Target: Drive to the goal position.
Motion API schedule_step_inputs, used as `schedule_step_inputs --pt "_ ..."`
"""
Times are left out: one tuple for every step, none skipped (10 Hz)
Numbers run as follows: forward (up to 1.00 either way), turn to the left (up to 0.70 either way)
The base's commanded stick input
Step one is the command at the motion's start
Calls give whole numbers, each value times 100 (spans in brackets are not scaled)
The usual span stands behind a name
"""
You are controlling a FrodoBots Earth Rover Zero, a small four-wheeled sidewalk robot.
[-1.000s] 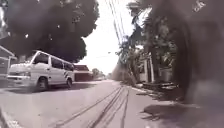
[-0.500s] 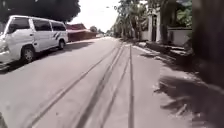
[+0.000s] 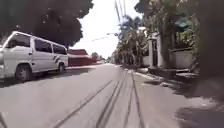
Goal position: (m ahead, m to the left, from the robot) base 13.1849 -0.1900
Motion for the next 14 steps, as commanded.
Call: schedule_step_inputs --pt "100 0" --pt "100 0" --pt "100 0" --pt "100 0" --pt "100 0" --pt "100 0" --pt "100 0" --pt "100 0" --pt "100 0" --pt "100 0" --pt "100 0" --pt "100 0" --pt "100 0" --pt "100 0"
